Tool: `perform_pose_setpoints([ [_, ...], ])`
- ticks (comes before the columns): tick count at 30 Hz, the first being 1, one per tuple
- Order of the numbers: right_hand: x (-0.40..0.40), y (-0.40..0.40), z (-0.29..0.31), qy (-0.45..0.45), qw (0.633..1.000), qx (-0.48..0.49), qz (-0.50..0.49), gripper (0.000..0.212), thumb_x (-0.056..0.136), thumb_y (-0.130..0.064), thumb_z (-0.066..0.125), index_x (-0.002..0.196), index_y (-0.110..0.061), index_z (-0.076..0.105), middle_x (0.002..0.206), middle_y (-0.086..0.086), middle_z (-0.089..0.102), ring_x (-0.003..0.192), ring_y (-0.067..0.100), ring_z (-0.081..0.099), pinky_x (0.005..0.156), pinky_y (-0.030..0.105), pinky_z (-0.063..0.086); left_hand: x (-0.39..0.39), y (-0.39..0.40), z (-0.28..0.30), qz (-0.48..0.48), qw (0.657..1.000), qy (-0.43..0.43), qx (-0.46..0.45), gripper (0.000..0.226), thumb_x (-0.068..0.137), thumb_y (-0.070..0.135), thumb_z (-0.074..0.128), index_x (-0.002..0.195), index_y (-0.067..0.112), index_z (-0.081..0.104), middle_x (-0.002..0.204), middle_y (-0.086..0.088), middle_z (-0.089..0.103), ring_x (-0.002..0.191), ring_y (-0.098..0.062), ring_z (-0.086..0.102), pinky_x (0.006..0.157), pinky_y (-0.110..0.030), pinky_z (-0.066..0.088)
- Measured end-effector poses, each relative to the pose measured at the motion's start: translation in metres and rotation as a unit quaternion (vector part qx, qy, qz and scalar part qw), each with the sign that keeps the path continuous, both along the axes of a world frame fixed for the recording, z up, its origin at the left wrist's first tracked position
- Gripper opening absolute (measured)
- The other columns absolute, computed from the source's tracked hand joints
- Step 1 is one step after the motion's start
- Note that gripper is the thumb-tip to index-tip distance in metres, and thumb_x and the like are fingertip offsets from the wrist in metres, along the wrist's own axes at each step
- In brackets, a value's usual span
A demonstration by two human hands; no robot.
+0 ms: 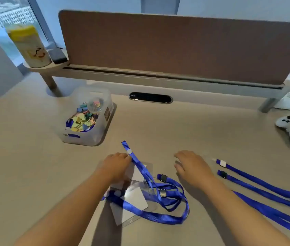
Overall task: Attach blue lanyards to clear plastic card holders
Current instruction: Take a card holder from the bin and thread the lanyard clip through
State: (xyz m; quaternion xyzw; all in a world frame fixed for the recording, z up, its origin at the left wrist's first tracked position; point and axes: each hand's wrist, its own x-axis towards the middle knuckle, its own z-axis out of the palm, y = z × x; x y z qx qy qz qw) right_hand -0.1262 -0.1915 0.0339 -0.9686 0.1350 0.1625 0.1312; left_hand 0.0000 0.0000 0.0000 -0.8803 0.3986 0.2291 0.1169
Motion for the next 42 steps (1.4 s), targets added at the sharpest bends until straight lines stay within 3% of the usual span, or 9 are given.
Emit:
perform_pose_setpoints([
  [6, 0.010, 0.004, -0.017, 0.003, 1.000, 0.021, -0.009, 0.044, 0.096, -0.025, 0.036, 0.139, -0.013, 0.038, 0.143, 0.005, 0.044, 0.130, 0.023, 0.040, 0.105, 0.034, 0.033, 0.007, -0.006, -0.005, 0.038, 0.999, -0.007, 0.032, 0.085, 0.074, 0.038, 0.069, 0.140, 0.012, 0.021, 0.137, -0.011, 0.040, 0.122, -0.030, 0.041, 0.098, -0.037, 0.039],
  [11, 0.021, 0.010, -0.017, 0.003, 1.000, 0.021, 0.003, 0.045, 0.096, -0.026, 0.037, 0.139, -0.013, 0.037, 0.144, 0.006, 0.043, 0.130, 0.024, 0.039, 0.105, 0.034, 0.033, 0.013, -0.006, -0.002, 0.069, 0.995, -0.055, 0.043, 0.051, 0.082, 0.031, 0.062, 0.123, 0.012, 0.039, 0.126, -0.009, 0.049, 0.116, -0.028, 0.041, 0.096, -0.035, 0.033],
  [15, 0.027, 0.013, -0.011, -0.006, 1.000, 0.030, -0.002, 0.045, 0.096, -0.026, 0.037, 0.139, -0.013, 0.038, 0.145, 0.005, 0.042, 0.130, 0.022, 0.040, 0.106, 0.035, 0.034, 0.008, 0.000, -0.004, 0.164, 0.986, 0.017, 0.024, 0.076, 0.068, 0.054, 0.069, 0.123, 0.013, 0.037, 0.127, -0.009, 0.042, 0.119, -0.028, 0.038, 0.099, -0.040, 0.035],
  [19, 0.028, 0.015, -0.011, -0.005, 0.999, 0.032, -0.005, 0.044, 0.096, -0.027, 0.037, 0.139, -0.013, 0.038, 0.144, 0.005, 0.043, 0.130, 0.023, 0.041, 0.106, 0.035, 0.034, 0.000, 0.000, -0.007, 0.197, 0.980, 0.027, 0.009, 0.075, 0.063, 0.052, 0.074, 0.119, 0.014, 0.041, 0.123, -0.007, 0.047, 0.116, -0.027, 0.042, 0.097, -0.038, 0.034],
  [22, 0.029, 0.018, -0.012, 0.001, 0.999, 0.036, -0.004, 0.044, 0.096, -0.027, 0.037, 0.138, -0.014, 0.039, 0.144, 0.005, 0.043, 0.130, 0.023, 0.040, 0.105, 0.035, 0.034, 0.002, 0.000, 0.000, 0.178, 0.984, 0.020, 0.022, 0.061, 0.071, 0.048, 0.069, 0.118, 0.015, 0.047, 0.121, -0.008, 0.046, 0.116, -0.028, 0.041, 0.096, -0.037, 0.034],
  [26, 0.034, 0.023, -0.008, -0.007, 0.998, 0.055, -0.008, 0.043, 0.096, -0.025, 0.038, 0.138, -0.013, 0.040, 0.144, 0.007, 0.043, 0.129, 0.024, 0.041, 0.105, 0.035, 0.034, 0.019, 0.000, 0.024, 0.132, 0.991, -0.032, -0.013, 0.029, 0.089, 0.020, 0.050, 0.116, 0.009, 0.046, 0.121, -0.014, 0.053, 0.110, -0.031, 0.051, 0.090, -0.039, 0.044],
  [34, 0.052, 0.033, 0.024, -0.074, 0.993, 0.092, -0.017, 0.040, 0.096, -0.021, 0.039, 0.134, -0.012, 0.044, 0.142, 0.006, 0.045, 0.128, 0.024, 0.043, 0.105, 0.035, 0.038, 0.042, 0.000, 0.099, -0.037, 0.953, -0.299, -0.041, 0.033, 0.088, 0.015, 0.054, 0.121, 0.014, 0.048, 0.125, -0.008, 0.060, 0.117, -0.028, 0.051, 0.098, -0.039, 0.039],
  [38, 0.061, 0.035, 0.040, -0.120, 0.984, 0.125, -0.031, 0.042, 0.096, -0.017, 0.037, 0.138, -0.012, 0.038, 0.145, 0.006, 0.043, 0.132, 0.023, 0.040, 0.109, 0.035, 0.034, 0.045, 0.003, 0.119, -0.005, 0.943, -0.317, -0.101, 0.032, 0.087, 0.019, 0.057, 0.119, 0.018, 0.053, 0.123, -0.007, 0.061, 0.116, -0.027, 0.051, 0.100, -0.037, 0.037],
  [42, 0.067, 0.040, 0.056, -0.146, 0.977, 0.151, -0.021, 0.047, 0.096, -0.021, 0.042, 0.140, -0.011, 0.035, 0.146, 0.007, 0.041, 0.135, 0.022, 0.038, 0.110, 0.034, 0.032, 0.046, 0.003, 0.133, 0.055, 0.946, -0.242, -0.208, 0.021, 0.092, 0.017, 0.049, 0.110, 0.016, 0.059, 0.114, -0.007, 0.064, 0.104, -0.024, 0.053, 0.094, -0.033, 0.037],
])
